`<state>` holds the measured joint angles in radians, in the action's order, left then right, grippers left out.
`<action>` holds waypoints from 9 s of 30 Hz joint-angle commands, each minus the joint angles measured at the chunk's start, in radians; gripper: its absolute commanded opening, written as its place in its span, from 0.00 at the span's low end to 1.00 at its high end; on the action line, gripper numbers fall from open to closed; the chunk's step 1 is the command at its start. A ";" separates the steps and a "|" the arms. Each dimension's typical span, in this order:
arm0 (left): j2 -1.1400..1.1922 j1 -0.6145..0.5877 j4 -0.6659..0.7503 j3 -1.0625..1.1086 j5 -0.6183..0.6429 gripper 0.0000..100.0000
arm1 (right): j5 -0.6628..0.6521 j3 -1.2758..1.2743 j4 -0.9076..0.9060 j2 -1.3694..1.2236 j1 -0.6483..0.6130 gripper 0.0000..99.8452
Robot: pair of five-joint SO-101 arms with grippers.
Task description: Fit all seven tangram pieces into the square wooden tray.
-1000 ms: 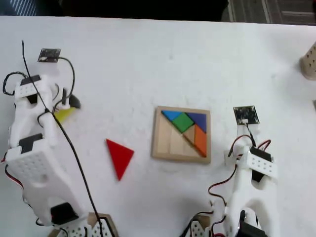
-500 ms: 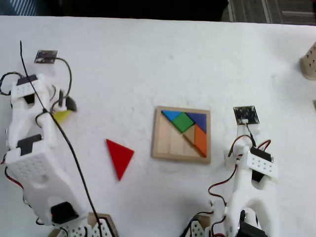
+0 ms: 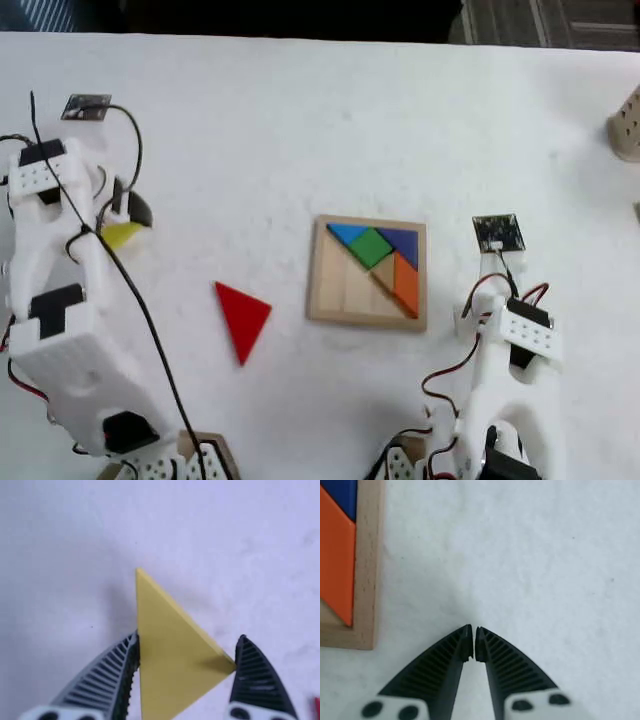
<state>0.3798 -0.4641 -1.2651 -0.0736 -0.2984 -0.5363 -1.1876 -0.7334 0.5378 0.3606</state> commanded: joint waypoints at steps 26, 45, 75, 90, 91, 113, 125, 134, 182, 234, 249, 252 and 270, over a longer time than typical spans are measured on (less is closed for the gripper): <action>-0.282 0.657 -0.215 -0.006 0.264 0.12 | -0.011 0.005 -0.012 0.038 -0.004 0.02; -0.282 0.934 0.212 0.319 0.425 0.12 | -0.011 0.005 -0.012 0.038 -0.002 0.02; -0.530 0.906 0.204 0.542 0.419 0.32 | -0.011 0.005 -0.012 0.038 -0.004 0.02; -0.533 1.020 0.298 0.652 0.265 0.02 | -0.011 0.005 -0.012 0.038 -0.004 0.02; -0.533 1.040 0.330 0.677 0.265 0.02 | -0.011 0.005 -0.012 0.038 -0.004 0.02; -0.441 1.175 0.450 0.717 0.267 0.02 | -0.011 0.005 -0.012 0.038 -0.004 0.02; -0.220 1.167 0.446 0.517 0.276 0.02 | -0.011 0.005 -0.012 0.038 -0.004 0.02; -0.182 1.141 0.451 0.405 0.382 0.02 | -0.011 0.005 -0.012 0.038 -0.004 0.02; -0.604 1.107 0.315 0.663 0.328 0.02 | -0.011 0.006 -0.012 0.038 -0.004 0.02; -1.129 0.616 0.206 0.916 0.261 0.02 | -0.011 0.006 -0.012 0.038 -0.005 0.02; -1.152 0.598 0.212 1.240 0.371 0.28 | -0.011 0.006 -0.016 0.038 -0.005 0.02; -1.153 0.547 0.249 1.238 0.405 0.33 | -0.011 0.006 -0.016 0.038 -0.007 0.02; -1.147 0.031 0.390 1.148 0.528 0.05 | 0.226 0.293 -0.473 0.314 -0.519 0.02</action>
<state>-0.7495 -0.3859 -0.9260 1.1354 0.2064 -0.3659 -0.9513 -1.1692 0.7679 -0.0031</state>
